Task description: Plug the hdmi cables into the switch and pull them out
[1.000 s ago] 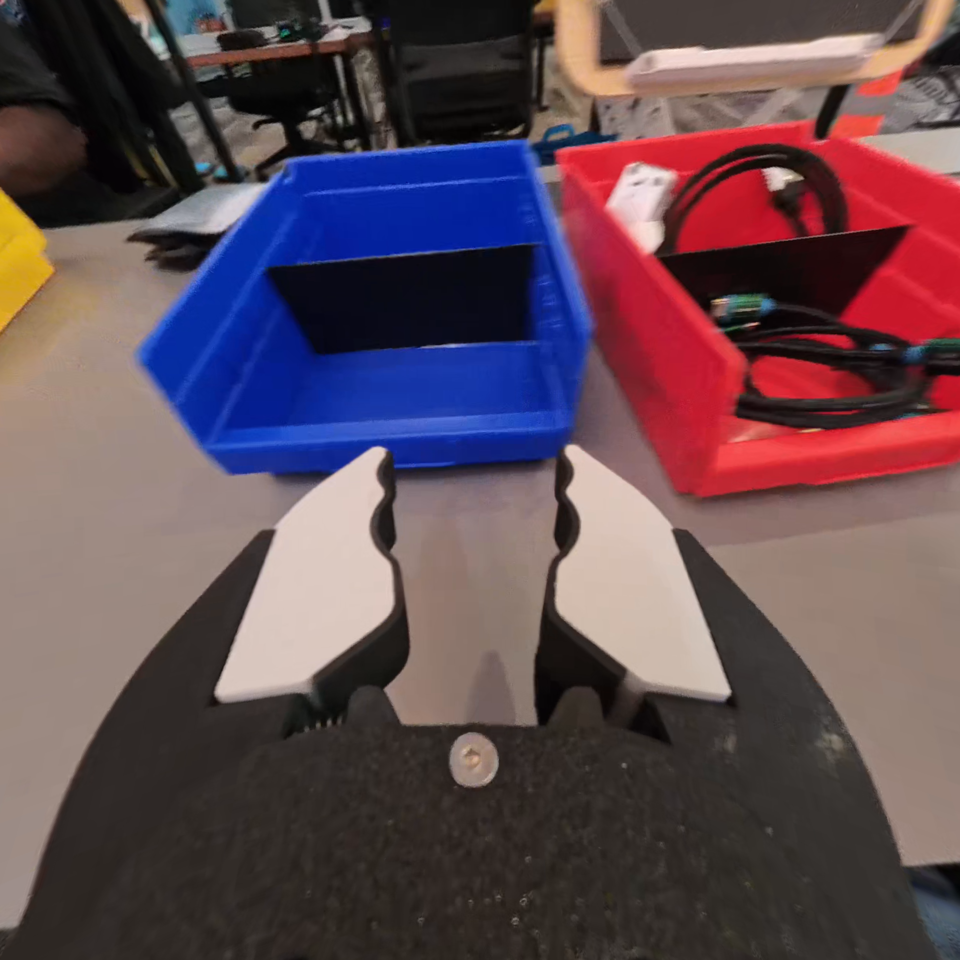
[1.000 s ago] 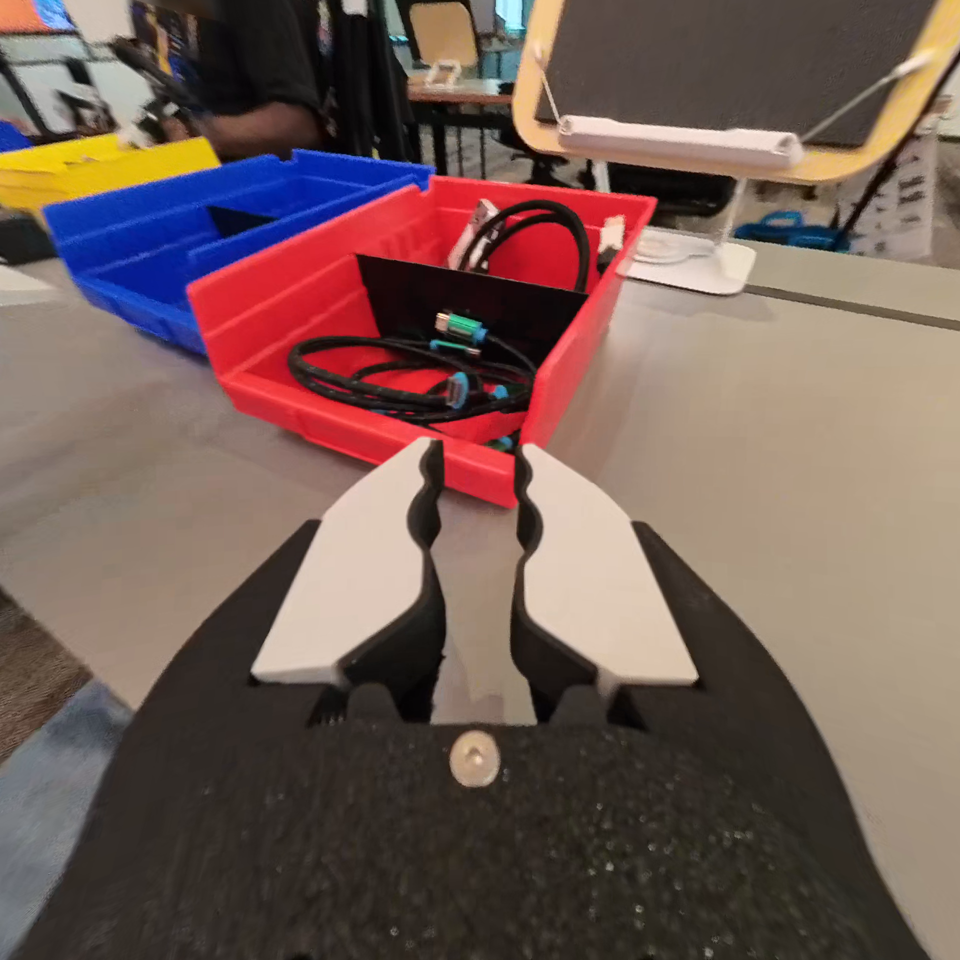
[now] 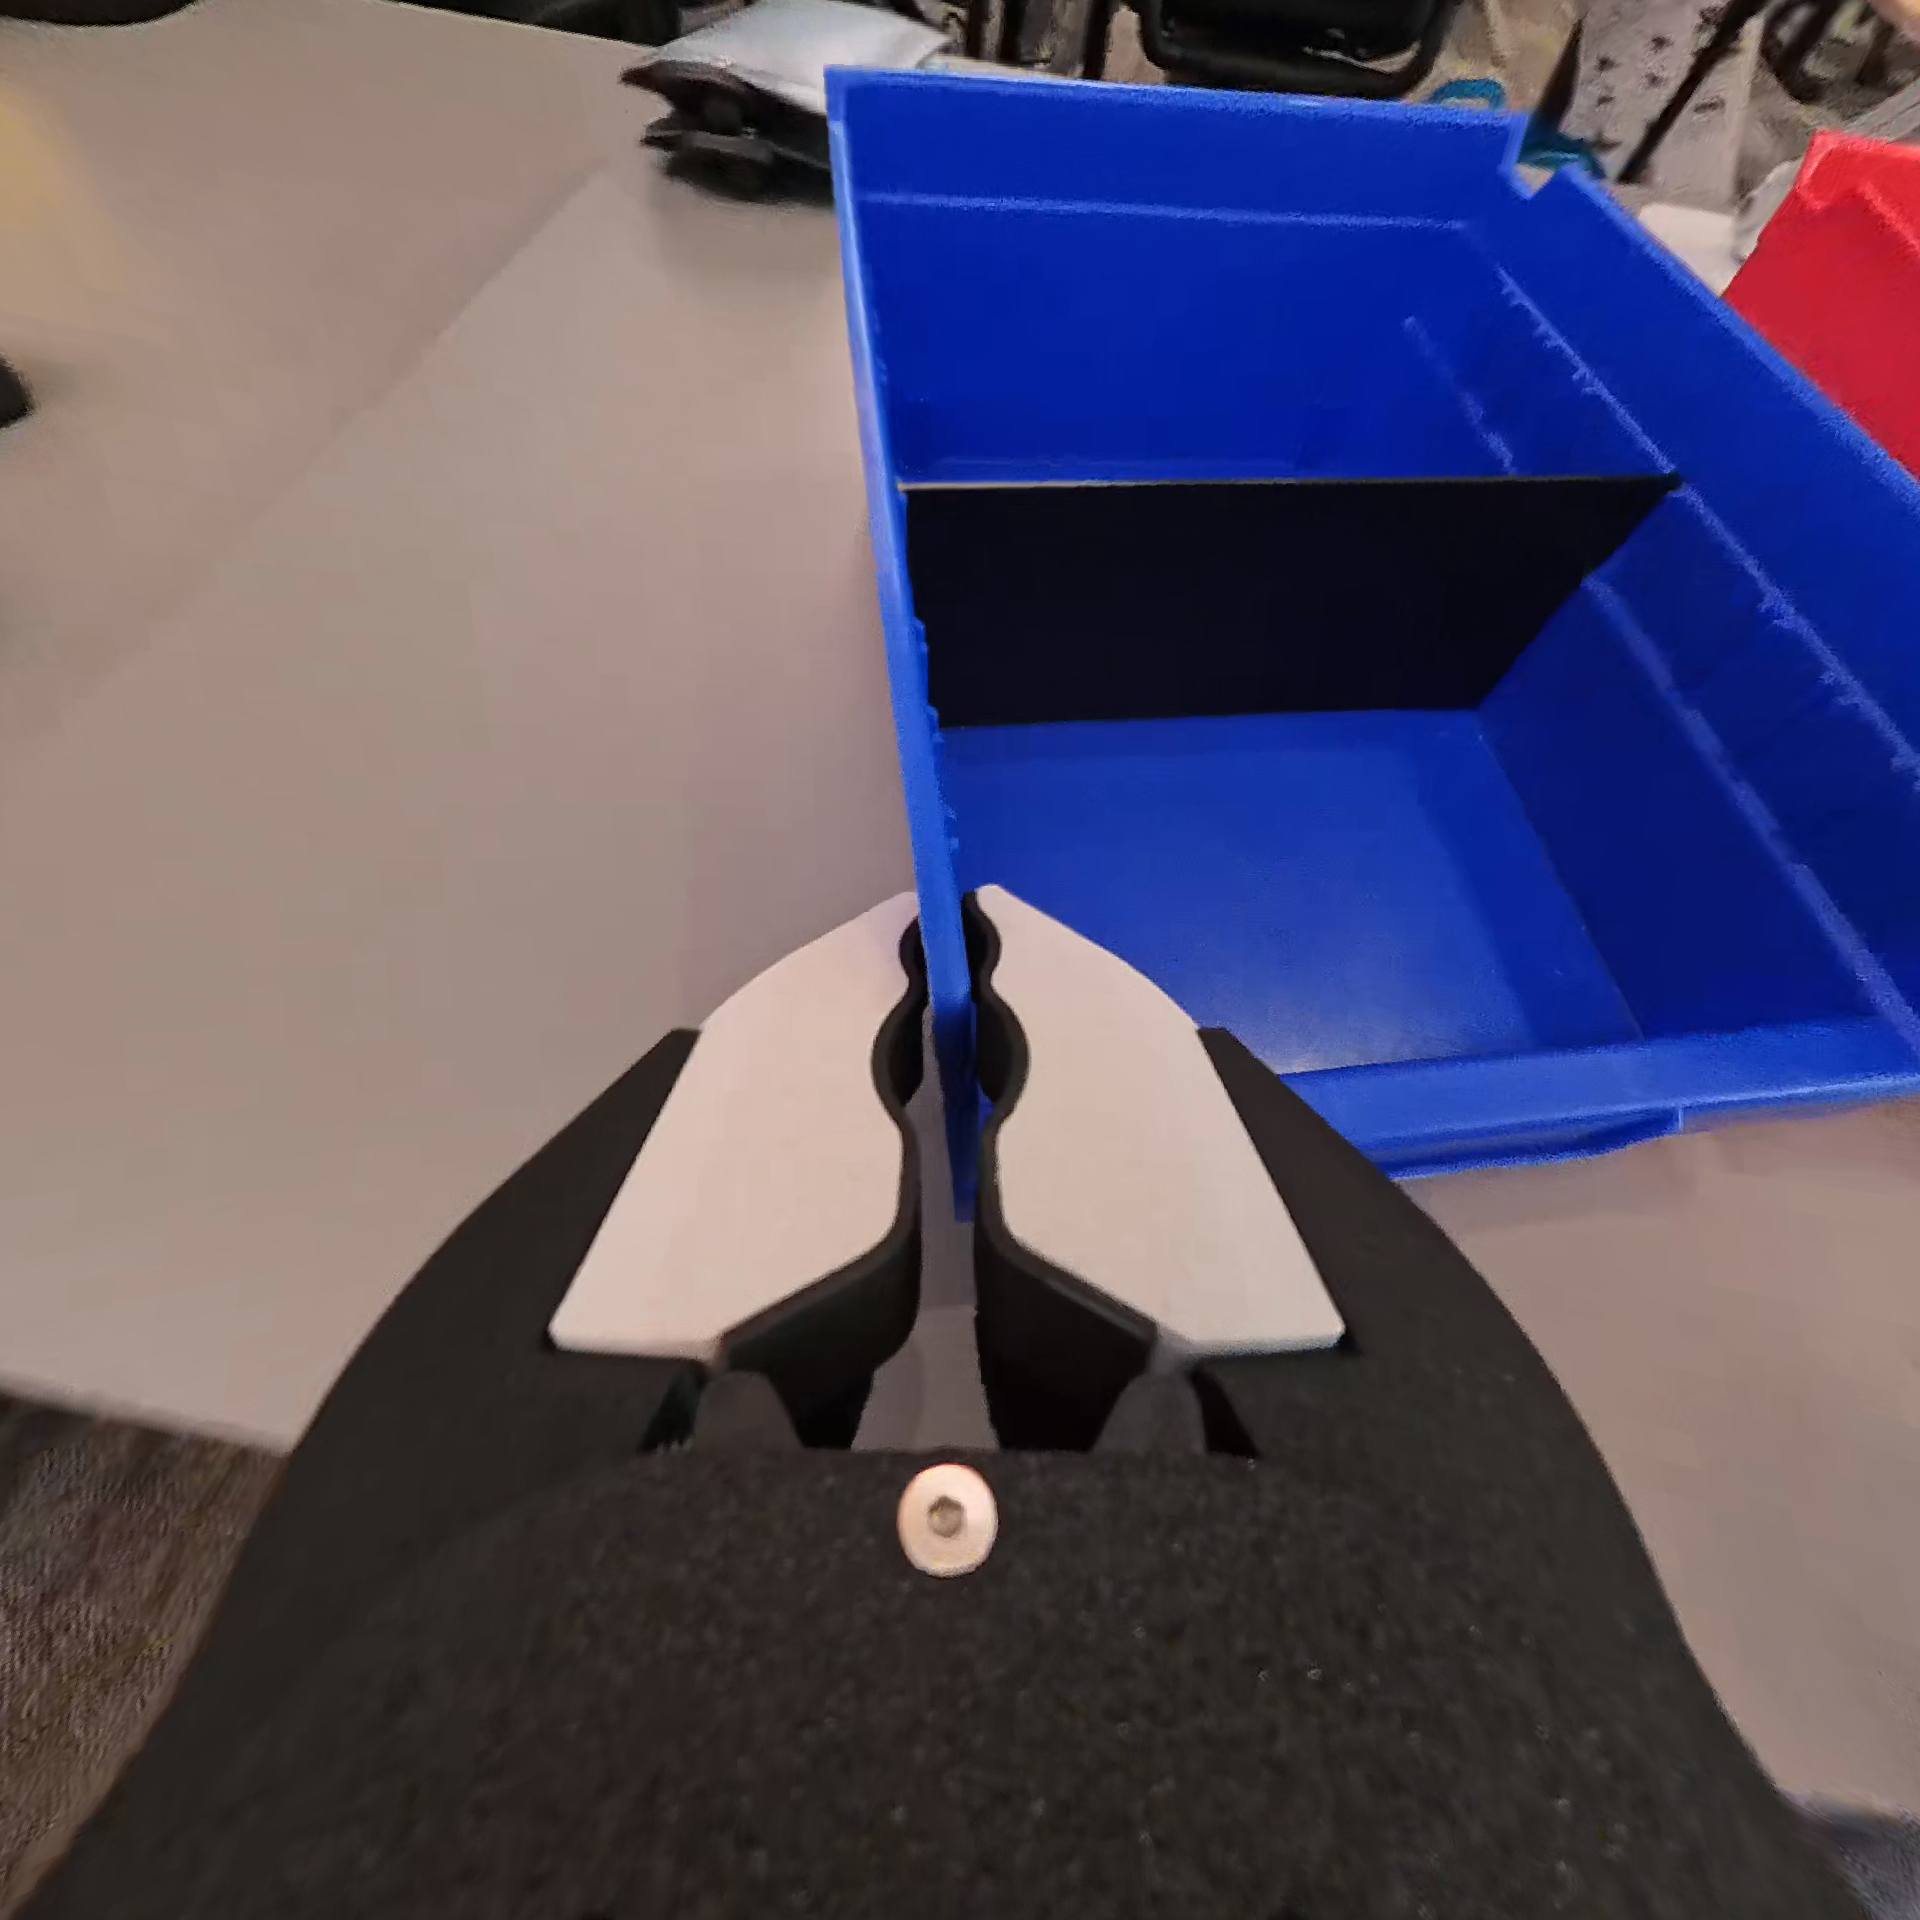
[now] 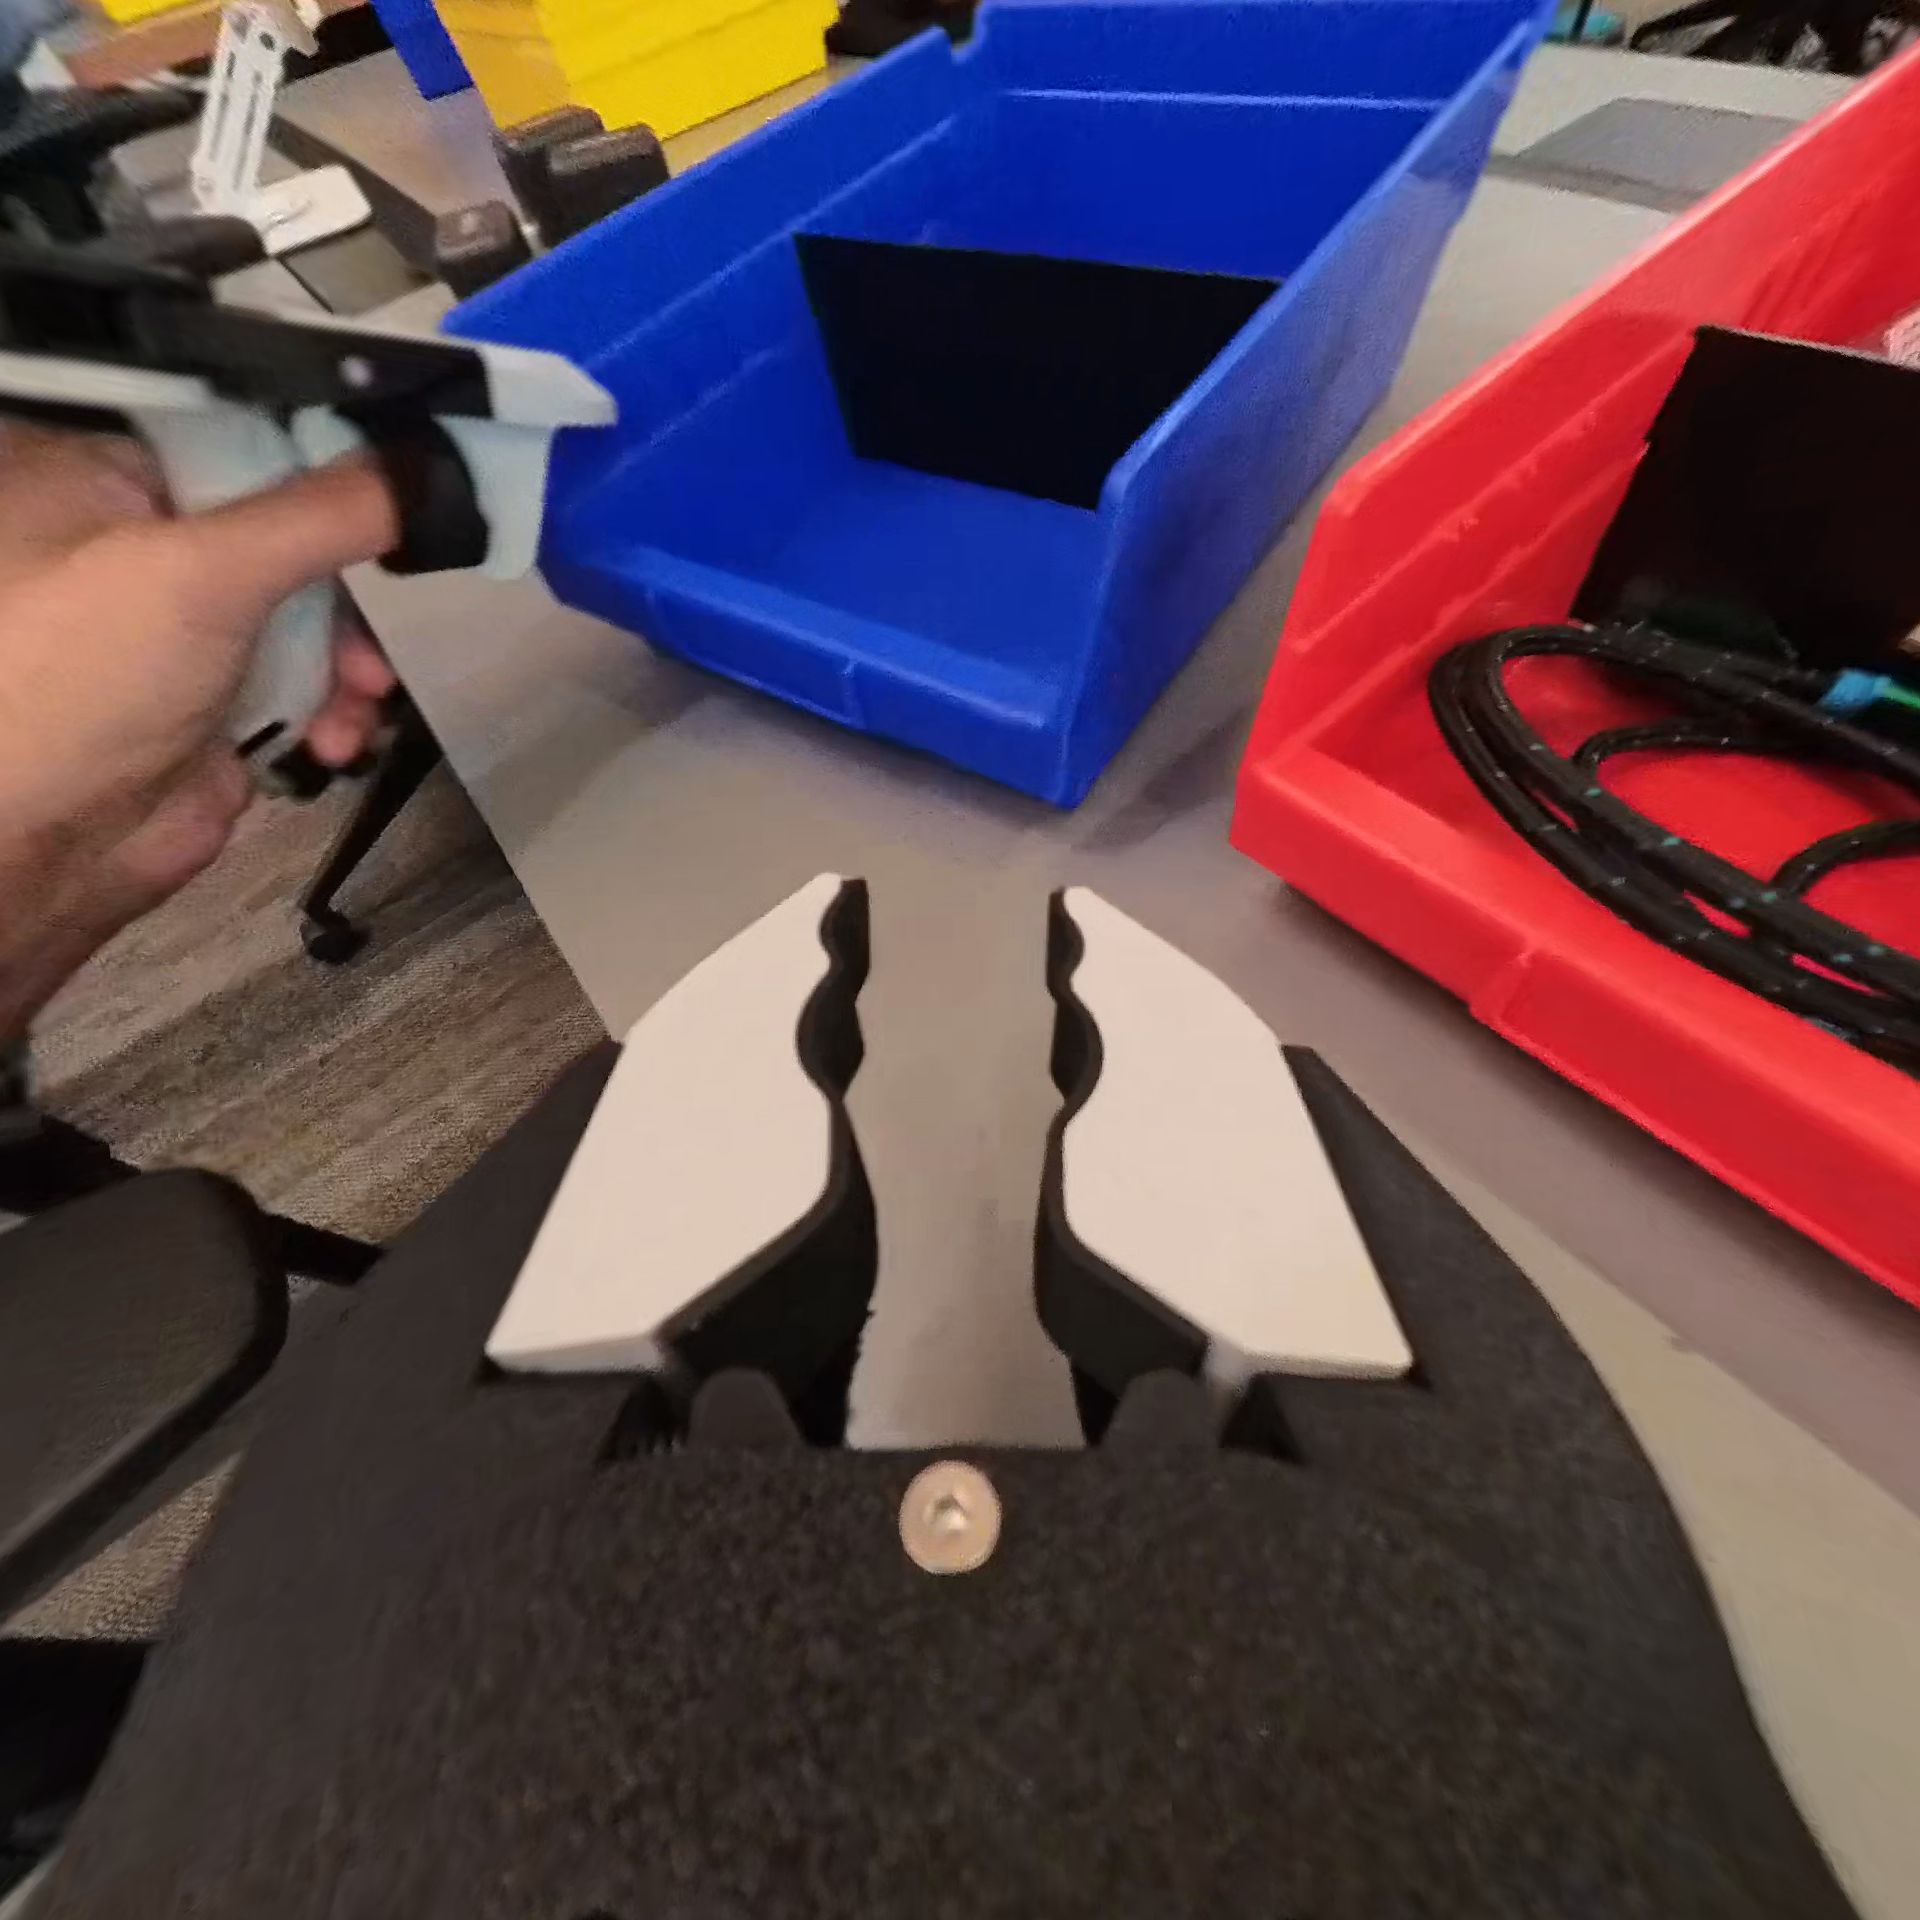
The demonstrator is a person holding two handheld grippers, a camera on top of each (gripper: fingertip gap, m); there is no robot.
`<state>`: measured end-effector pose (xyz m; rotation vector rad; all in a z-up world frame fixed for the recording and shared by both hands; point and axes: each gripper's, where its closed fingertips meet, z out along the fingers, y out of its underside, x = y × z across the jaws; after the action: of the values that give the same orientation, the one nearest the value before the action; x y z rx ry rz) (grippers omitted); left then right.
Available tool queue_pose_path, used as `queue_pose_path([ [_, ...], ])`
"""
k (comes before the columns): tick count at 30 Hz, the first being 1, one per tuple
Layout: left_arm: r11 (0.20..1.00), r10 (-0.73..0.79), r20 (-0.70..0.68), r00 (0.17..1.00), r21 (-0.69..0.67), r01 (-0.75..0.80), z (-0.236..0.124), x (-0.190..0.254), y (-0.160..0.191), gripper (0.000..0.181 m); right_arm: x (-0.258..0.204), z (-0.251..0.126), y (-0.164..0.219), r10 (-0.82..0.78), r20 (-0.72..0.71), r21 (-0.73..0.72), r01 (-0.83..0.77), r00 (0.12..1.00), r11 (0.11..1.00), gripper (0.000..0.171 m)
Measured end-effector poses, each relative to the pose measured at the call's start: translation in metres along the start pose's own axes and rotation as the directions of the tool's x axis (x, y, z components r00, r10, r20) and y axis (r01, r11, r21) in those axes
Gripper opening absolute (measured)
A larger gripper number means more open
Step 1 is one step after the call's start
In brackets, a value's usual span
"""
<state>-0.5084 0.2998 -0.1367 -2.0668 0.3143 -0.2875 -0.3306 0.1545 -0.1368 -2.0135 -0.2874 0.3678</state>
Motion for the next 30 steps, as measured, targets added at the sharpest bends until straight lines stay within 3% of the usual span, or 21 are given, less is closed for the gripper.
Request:
queue_pose_path([
  [4,1.000,-0.020,0.026,0.999,0.010,0.020,-0.038,-0.001,0.021,0.004,-0.004,0.024,-0.012,0.092,-0.008,0.019,-0.092,0.996,0.996,0.057],
  [6,0.999,-0.031,0.032,0.999,0.035,0.030,-0.053,-0.001,0.029,0.005,-0.003,0.033,-0.017,0.079,-0.056,0.024,-0.078,0.995,0.997,0.059],
  [8,0.999,-0.019,0.036,0.999,0.051,0.017,-0.065,0.000,0.036,0.005,-0.002,0.043,-0.018,0.048,-0.118,0.007,-0.048,0.992,0.999,0.052],
  [10,0.998,0.011,0.026,1.000,0.064,-0.012,-0.075,0.003,0.041,0.006,-0.002,0.051,-0.013,0.037,-0.185,-0.042,-0.045,0.982,0.998,0.014],
  [17,0.993,0.042,0.052,0.998,0.110,-0.047,-0.103,0.004,0.049,0.008,-0.010,0.042,-0.021,-0.053,-0.279,-0.099,0.026,0.959,0.995,0.004],
  [20,0.981,0.062,0.067,0.996,0.181,-0.073,-0.117,0.010,0.026,0.008,-0.012,0.025,-0.045,-0.081,-0.306,-0.038,0.073,0.949,0.997,0.004],
  [24,0.941,0.122,0.050,0.991,0.312,-0.132,-0.139,0.043,-0.039,0.007,0.002,-0.018,-0.095,-0.054,-0.348,0.102,0.096,0.936,0.990,0.004],
  [30,0.842,0.235,-0.001,0.972,0.500,-0.203,-0.150,0.162,-0.139,0.006,0.083,-0.127,-0.165,0.026,-0.506,0.256,0.122,0.862,0.959,0.004],
])
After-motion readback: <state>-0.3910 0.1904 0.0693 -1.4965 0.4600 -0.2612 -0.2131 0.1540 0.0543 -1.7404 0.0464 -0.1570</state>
